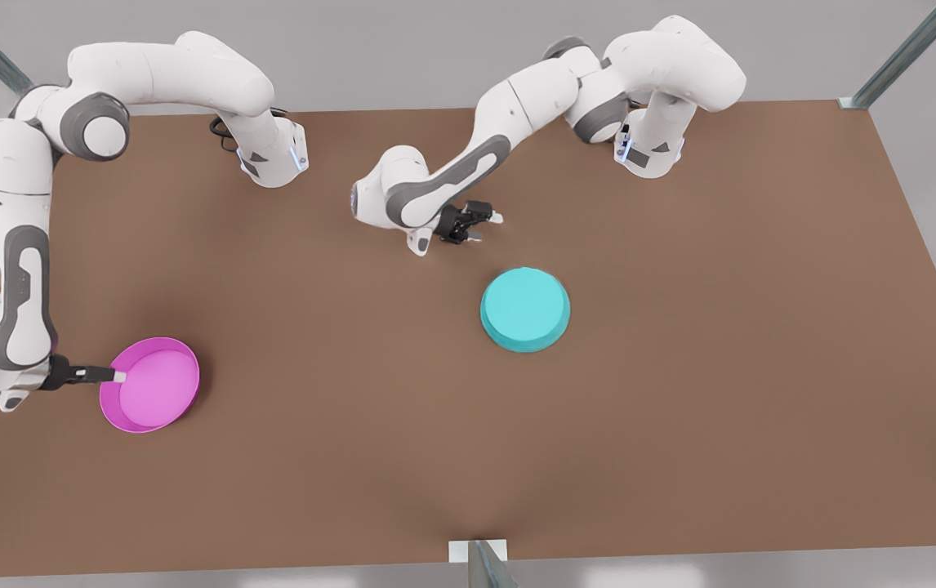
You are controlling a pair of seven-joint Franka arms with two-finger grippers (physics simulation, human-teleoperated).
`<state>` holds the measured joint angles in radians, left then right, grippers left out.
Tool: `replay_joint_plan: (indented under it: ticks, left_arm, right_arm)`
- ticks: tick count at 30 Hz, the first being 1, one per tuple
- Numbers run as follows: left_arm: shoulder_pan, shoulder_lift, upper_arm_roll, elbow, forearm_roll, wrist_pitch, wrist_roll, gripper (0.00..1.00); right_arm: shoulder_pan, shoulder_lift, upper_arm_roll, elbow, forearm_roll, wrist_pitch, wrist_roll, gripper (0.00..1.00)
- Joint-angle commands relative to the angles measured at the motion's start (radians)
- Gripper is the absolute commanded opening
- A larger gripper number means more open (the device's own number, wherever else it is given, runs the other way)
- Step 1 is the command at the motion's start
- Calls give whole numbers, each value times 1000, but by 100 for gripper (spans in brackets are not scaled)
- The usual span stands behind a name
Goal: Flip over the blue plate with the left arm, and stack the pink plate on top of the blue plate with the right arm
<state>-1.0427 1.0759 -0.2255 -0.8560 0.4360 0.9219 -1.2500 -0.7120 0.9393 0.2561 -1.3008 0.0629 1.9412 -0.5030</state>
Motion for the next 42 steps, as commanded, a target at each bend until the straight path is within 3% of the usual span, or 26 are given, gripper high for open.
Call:
replay_joint_plan:
  ticks: [1, 3, 5, 6, 7, 8, 10, 11, 12, 14, 19, 21, 25, 28, 37, 42]
  left_arm:
    - [7, -5, 0, 0, -224, -3, 0, 100]
    - [204, -149, 0, 2, -405, 0, 4, 100]
    - [806, -312, 0, 92, -635, 86, 130, 100]
    - [961, -329, 1, 94, -639, 143, 284, 100]
    - [1108, -343, 5, 95, -625, 169, 519, 100]
    - [1171, -355, 6, 94, -558, 208, 657, 100]
    - [1173, -441, 3, 89, -385, 190, 868, 100]
    - [1175, -537, 12, 25, -384, 189, 944, 100]
    - [1170, -733, 55, -193, -381, 204, 1121, 100]
    - [1145, -991, 98, -711, -381, 615, 1166, 100]
    - [1145, -981, 100, -726, -382, 640, 1166, 100]
    - [1145, -981, 100, -724, -382, 640, 1167, 100]
    - [1147, -979, 100, -724, -382, 638, 1167, 100]
    - [1147, -979, 100, -724, -382, 638, 1167, 100]
    - [1148, -978, 100, -724, -382, 631, 1166, 100]
    - [1147, -978, 100, -724, -384, 631, 1164, 100]
  right_arm:
    - [2, 1, 0, 0, 0, 4, 0, 100]
    - [3, 3, 0, 0, -1, 5, 0, 100]
    - [11, 1, 0, 0, -1, -1, 12, 100]
    - [11, -1, 0, 0, -5, -4, 12, 92]
    - [9, -2, 0, 0, -6, -5, 11, 75]
    - [11, -2, 0, 0, -8, -5, 9, 66]
    - [13, -2, 0, 0, -8, -5, 6, 51]
    - [11, -2, 0, 0, -8, -5, 4, 51]
    - [11, -2, 0, 0, -8, -5, 3, 51]
    - [11, -2, 0, 0, -6, -5, 1, 56]
    - [19, -2, 0, -2, -5, -7, -2, 56]
    - [20, -2, 0, -2, -6, -7, -2, 48]
    - [20, -2, 0, -2, -6, -7, -2, 42]
    - [20, -2, 0, -2, -25, -7, -3, 27]
    - [22, -1, 2, -2, -26, -5, -11, 28]
    - [34, -1, 2, 0, -43, -5, -32, 21]
